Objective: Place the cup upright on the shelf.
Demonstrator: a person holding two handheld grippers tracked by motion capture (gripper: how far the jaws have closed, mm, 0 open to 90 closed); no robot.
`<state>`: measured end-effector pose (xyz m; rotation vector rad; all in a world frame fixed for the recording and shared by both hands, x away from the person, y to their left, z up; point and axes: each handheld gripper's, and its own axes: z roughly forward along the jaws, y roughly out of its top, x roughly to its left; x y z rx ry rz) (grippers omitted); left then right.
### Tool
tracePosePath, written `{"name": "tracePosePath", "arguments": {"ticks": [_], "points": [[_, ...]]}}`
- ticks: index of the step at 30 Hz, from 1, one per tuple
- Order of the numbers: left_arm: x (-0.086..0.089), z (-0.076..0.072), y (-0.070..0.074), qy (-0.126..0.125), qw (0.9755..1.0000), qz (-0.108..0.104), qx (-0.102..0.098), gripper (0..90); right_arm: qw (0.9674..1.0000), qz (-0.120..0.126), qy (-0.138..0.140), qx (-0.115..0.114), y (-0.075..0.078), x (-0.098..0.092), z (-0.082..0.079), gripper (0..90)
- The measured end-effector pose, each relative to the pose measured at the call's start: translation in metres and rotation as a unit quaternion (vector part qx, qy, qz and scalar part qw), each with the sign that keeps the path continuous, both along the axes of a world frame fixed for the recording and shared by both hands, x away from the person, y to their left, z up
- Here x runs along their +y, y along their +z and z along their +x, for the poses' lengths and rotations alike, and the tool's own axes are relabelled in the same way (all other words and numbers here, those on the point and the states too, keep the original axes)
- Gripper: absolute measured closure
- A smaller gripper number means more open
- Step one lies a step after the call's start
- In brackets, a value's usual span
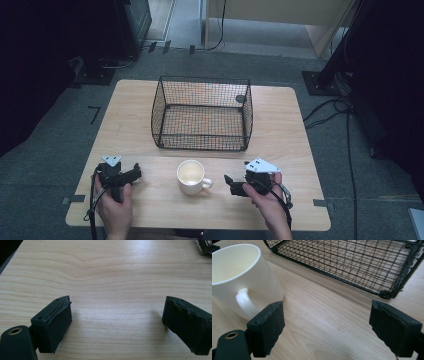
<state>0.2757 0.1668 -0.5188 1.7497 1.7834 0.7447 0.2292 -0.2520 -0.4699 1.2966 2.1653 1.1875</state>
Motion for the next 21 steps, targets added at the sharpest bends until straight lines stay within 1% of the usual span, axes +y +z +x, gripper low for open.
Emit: {"name": "tracePosePath", "arguments": {"ticks": [13, 15, 21], "points": [[0.000, 0.000, 0.000, 0.000, 1.0000, 0.000, 0.000, 9.1, 0.9992, 0.002, 0.040, 0.001, 0.001, 0.019, -0.011, 13.1], [0.000, 0.000, 0.000, 0.000, 1.0000, 0.000, 0.000, 9.1, 0.9989, 0.007, 0.046, 0.003, 0.001, 0.022, -0.013, 13.0], [0.000, 0.000, 0.000, 0.000, 1.0000, 0.000, 0.000, 9.1, 0.9966, 0.026, 0.078, 0.010, 0.000, 0.031, -0.016, 13.4]]}}
